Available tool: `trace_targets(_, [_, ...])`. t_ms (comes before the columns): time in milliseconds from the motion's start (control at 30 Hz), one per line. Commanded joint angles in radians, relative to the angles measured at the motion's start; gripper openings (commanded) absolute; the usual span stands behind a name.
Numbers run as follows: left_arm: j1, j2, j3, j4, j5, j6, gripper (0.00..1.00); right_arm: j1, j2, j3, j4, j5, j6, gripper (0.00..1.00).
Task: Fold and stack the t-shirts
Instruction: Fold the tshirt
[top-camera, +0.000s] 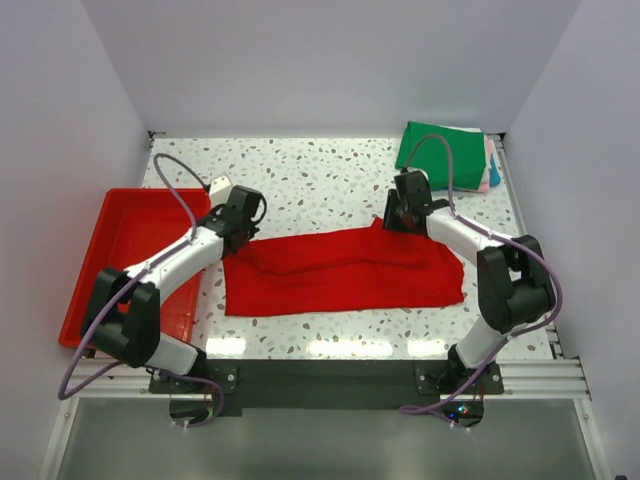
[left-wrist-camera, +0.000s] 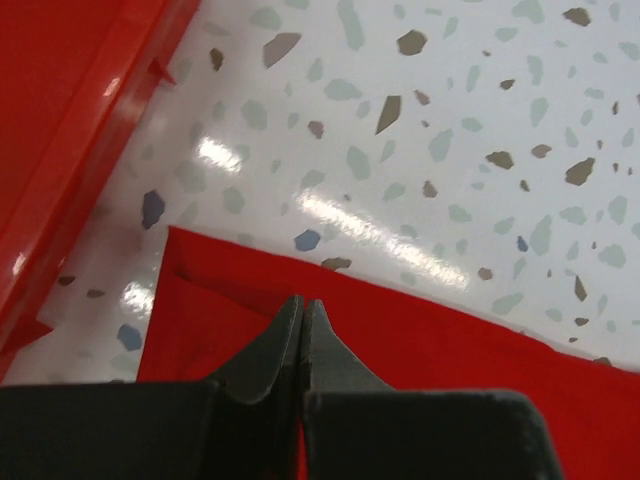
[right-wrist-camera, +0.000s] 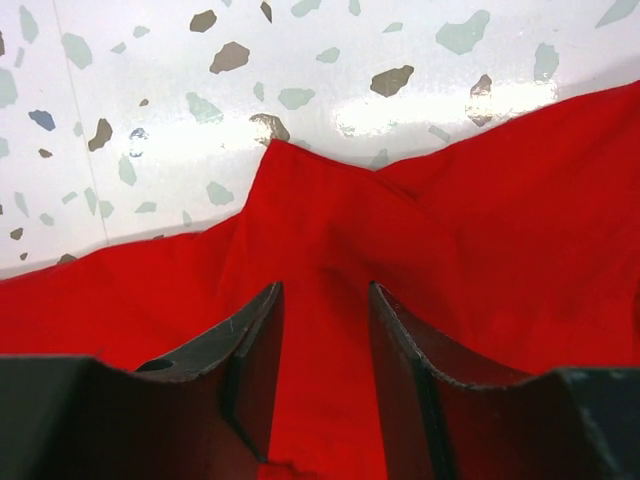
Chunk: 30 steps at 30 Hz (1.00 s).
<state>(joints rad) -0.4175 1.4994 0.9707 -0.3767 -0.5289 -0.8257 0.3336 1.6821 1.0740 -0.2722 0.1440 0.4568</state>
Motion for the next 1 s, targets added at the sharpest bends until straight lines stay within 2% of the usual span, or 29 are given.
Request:
trace_targets(0, [0.026, -0.111, -0.105, -0.048, -0.034, -0.090, 0.00, 0.002, -0.064, -0.011, 0.022, 0.029, 0.016, 0.43])
trace_targets(200, [0.057, -0.243, -0.243, -0.087, -0.016, -0.157, 0.00, 0.004, -0.099, -0.039, 0.016, 0.031, 0.020, 0.43])
trace_targets(400, [0.080, -0.304, -0.354, -0.111, 0.001, -0.220, 0.00, 0.002, -0.117, -0.060, 0.018, 0.032, 0.023, 0.43])
trace_targets(567, [0.092, -0.352, -0.386, -0.117, -0.006, -0.230, 0.00, 0.002, -0.127, -0.066, 0.010, 0.043, 0.019, 0.43])
trace_targets(633, [0.094, -0.355, -0.385, -0.110, 0.001, -0.199, 0.06, 0.002, -0.118, -0.056, 0.002, 0.051, 0.014, 0.43])
trace_targets(667, [0.094, -0.361, -0.386, -0.110, 0.001, -0.191, 0.16, 0.002, -0.110, -0.046, -0.002, 0.058, 0.007, 0.43])
trace_targets(733, [0.094, -0.376, -0.398, -0.084, 0.007, -0.164, 0.20, 0.001, -0.081, -0.013, -0.009, 0.075, -0.013, 0.45])
trace_targets(767, [0.094, -0.401, -0.412, -0.076, 0.012, -0.156, 0.25, 0.001, -0.065, 0.003, -0.010, 0.078, -0.023, 0.46])
trace_targets(867, [0.095, -0.438, -0.420, -0.053, 0.020, -0.127, 0.32, 0.001, 0.004, 0.066, -0.028, 0.082, -0.046, 0.50])
trace_targets(967, [0.095, -0.446, -0.396, -0.060, 0.014, -0.099, 0.36, 0.002, 0.053, 0.105, -0.028, 0.069, -0.059, 0.51])
